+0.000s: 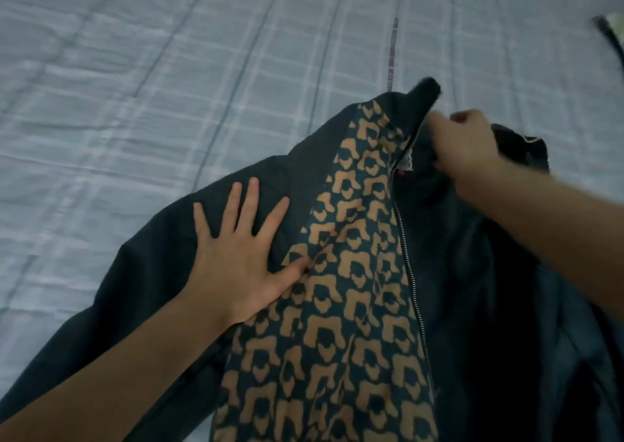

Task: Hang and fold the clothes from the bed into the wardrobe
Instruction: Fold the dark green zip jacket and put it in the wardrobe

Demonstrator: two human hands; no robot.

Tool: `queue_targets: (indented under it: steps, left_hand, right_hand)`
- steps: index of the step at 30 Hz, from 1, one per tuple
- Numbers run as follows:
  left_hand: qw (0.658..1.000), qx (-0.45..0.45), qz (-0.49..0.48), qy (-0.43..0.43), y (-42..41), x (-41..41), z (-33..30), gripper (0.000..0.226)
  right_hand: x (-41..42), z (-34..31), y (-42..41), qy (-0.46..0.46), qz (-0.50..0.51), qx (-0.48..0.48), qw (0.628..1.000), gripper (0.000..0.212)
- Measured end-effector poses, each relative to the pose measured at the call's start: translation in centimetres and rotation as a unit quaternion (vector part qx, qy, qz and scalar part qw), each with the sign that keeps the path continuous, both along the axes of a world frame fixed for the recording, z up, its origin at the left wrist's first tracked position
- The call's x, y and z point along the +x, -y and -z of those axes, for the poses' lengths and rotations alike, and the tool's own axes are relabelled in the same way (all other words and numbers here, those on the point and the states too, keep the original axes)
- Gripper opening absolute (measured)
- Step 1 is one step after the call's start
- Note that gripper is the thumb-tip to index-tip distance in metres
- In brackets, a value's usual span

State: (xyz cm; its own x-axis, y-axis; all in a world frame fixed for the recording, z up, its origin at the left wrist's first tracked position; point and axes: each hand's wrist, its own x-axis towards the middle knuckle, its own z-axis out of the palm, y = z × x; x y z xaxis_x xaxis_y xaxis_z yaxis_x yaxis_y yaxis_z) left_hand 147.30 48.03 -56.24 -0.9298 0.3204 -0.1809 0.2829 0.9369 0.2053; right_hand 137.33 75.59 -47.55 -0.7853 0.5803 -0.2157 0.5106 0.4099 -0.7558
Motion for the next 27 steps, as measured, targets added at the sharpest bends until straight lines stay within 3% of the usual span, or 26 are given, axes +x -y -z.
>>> queue_targets:
  steps: [3, 5, 8, 10, 14, 20, 22, 24, 27]
  left_hand:
    - [0.991, 0.112, 0.019, -0.068, 1.3, 0.2, -2.2, 0.076]
    - [0.976, 0.166, -0.041, -0.132, 3.4, 0.1, -2.7, 0.059]
    - [0.956, 0.195, -0.189, -0.11, 7.2, 0.6, -2.4, 0.06]
    - [0.967, 0.155, -0.191, -0.074, 9.1, 2.4, -1.7, 0.063]
    - [0.998, 0.025, -0.038, -0.036, 12.1, 5.2, 0.6, 0.066]
    - [0.991, -0.119, -0.053, -0.003, 16.5, 0.2, -1.2, 0.079]
    - [0.993, -0.081, -0.082, 0.022, 16.5, 0.6, -3.3, 0.077]
    - [0.989, -0.049, -0.141, 0.017, 16.6, 2.9, -5.2, 0.073]
    - [0.965, -0.099, -0.206, 0.126, 17.5, 8.9, -7.6, 0.075]
  right_hand:
    - [7.8, 0.5, 2.7, -0.143, -0.134, 0.194, 0.961, 0.046]
    - [13.2, 0.6, 5.1, -0.171, -0.208, 0.204, 0.941, 0.05]
    - [19.9, 4.1, 7.0, -0.021, -0.362, 0.203, 0.91, 0.061]
    - [22.6, 7.2, 6.8, 0.05, -0.403, 0.29, 0.867, 0.063]
    - [23.2, 7.9, 5.9, 0.069, -0.417, 0.313, 0.851, 0.068]
    - [28.3, 6.3, 3.6, 0.115, -0.454, 0.316, 0.825, 0.07]
    - [29.3, 5.0, 4.1, 0.095, -0.424, 0.326, 0.84, 0.071]
    - [30.9, 3.0, 5.6, 0.036, -0.341, 0.33, 0.879, 0.069]
    - [35.5, 1.6, 8.8, -0.012, -0.282, 0.309, 0.908, 0.059]
